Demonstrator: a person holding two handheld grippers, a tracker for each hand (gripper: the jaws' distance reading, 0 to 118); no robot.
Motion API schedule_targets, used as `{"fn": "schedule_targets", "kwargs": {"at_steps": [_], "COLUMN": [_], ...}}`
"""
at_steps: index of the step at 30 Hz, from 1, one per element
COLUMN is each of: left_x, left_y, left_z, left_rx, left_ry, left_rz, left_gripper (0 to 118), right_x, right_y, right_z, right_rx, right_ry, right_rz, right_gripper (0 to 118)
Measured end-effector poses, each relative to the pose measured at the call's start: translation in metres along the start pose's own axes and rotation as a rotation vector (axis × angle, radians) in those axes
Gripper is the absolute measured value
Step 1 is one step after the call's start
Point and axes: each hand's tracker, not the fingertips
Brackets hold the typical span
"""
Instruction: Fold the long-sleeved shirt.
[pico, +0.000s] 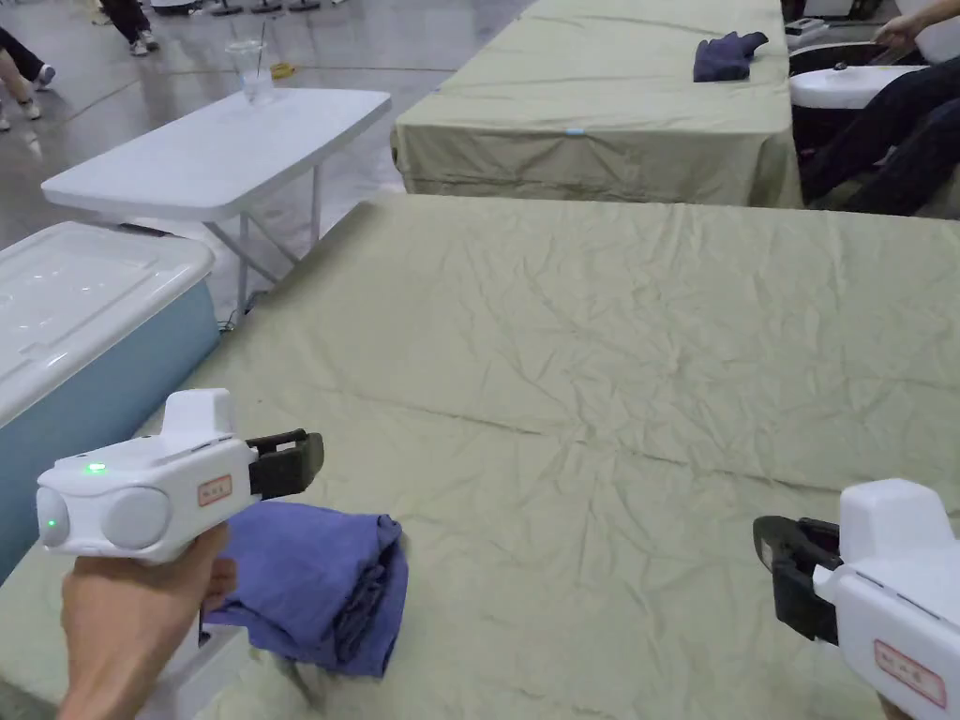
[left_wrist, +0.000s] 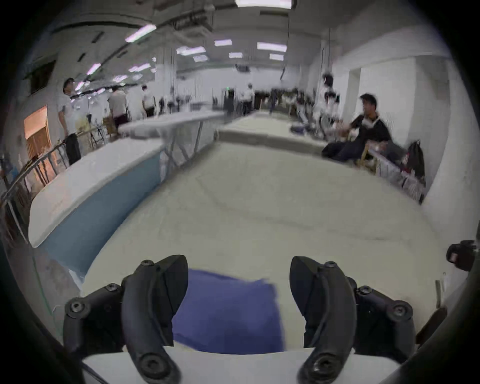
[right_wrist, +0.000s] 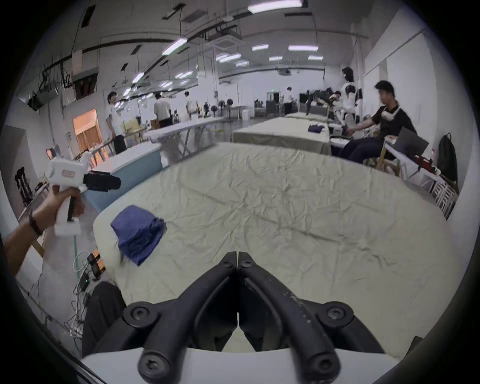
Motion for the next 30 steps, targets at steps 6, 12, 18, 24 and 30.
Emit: {"fn": "schedule_targets", "kwargs": {"at_steps": [6,12,18,24,30], "left_x": [0.109,0.199,0.254,0.271,0.270], "left_y": [0.010,0.027,0.043,0.053,0.054], "left_z": [0.037,0.068,0.090,0.107,0.114], "left_rx": [0.165,0.276,0.335,0.370,0.338], "left_ry": [-0.057,-0.139,-0.160,-0.130,-0.135], "left_rz": [-0.110,-0.104,-0.147,-0.115,-0.120], "left_gripper": [83,83,43,1,0], "right_x": [0.019,0.050,0.079,0.099,0.097], "right_y": [0.019,0.040,0.058,0.063,0.060], "right_z": [0.047,0.097,0.134,0.148,0.152], "right_rx": [0.151,0.282,0.358,0.365,0.381], "right_ry": [-0.114,-0.261,-0.459,-0.476,-0.500], "right_rz": [0.000,-0.021,-0.002,-0.048,-0.058], "right_gripper": [1,1,1,1,1]}}
